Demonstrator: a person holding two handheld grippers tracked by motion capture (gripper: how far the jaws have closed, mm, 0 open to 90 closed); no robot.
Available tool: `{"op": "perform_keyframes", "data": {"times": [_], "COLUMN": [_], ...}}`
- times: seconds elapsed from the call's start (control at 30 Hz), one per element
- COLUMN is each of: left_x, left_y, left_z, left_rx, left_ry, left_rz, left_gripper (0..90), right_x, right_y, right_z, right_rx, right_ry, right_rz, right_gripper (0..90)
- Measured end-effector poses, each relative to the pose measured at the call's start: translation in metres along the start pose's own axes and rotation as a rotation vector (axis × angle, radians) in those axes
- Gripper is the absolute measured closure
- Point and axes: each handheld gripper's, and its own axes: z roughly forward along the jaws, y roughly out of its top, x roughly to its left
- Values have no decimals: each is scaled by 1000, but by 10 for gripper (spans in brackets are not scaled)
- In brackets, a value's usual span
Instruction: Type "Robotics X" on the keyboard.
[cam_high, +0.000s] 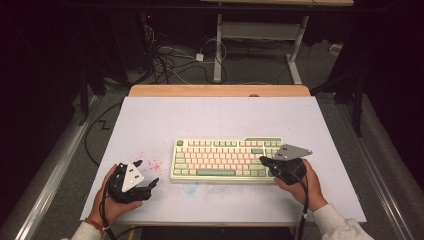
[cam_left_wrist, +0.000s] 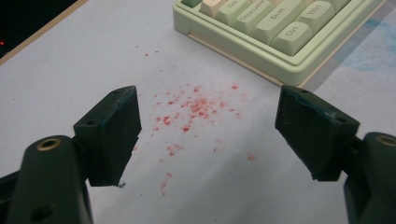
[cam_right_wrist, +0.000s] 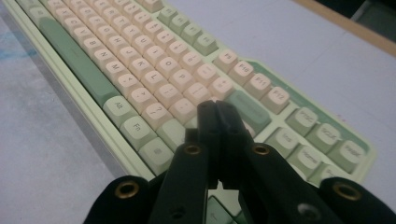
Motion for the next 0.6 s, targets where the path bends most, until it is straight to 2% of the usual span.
{"op": "perform_keyframes", "data": {"times": [0.13, 0.2, 0.37, 0.4, 0.43, 0.47, 0.5, 0.53, 0.57, 0.6], "left_x": [1, 2, 3, 3, 3, 3, 3, 4, 4, 5], "left_y": [0, -1, -1, -1, -1, -1, 0, 0, 1, 1], "left_z": [1, 0, -2, -2, -3, -4, -5, -5, -6, -7], "left_rx": [-4, -11, -19, -22, -22, -24, -28, -31, -23, -20], "left_ry": [0, -4, -17, -29, -36, -41, -53, -65, -72, -82], "left_rz": [0, -19, -33, -38, -38, -33, -36, -44, -56, -58], "left_gripper": [212, 215, 251, 324, 324, 441, 441, 590, 590, 708], "right_x": [4, 5, 7, 8, 8, 8, 8, 9, 9, 10], "right_y": [0, -1, -5, -5, -5, -6, -6, -7, -7, -8], "right_z": [12, 19, 25, 25, 25, 25, 25, 25, 25, 25], "right_rx": [37, 56, 77, 69, 69, 66, 66, 61, 61, 57], "right_ry": [16, 22, 25, 25, 25, 23, 23, 18, 18, 14], "right_rz": [-22, -28, -39, -37, -37, -38, -38, -40, -40, -40], "right_gripper": [900, 900, 900, 900, 900, 900, 900, 900, 900, 900]}}
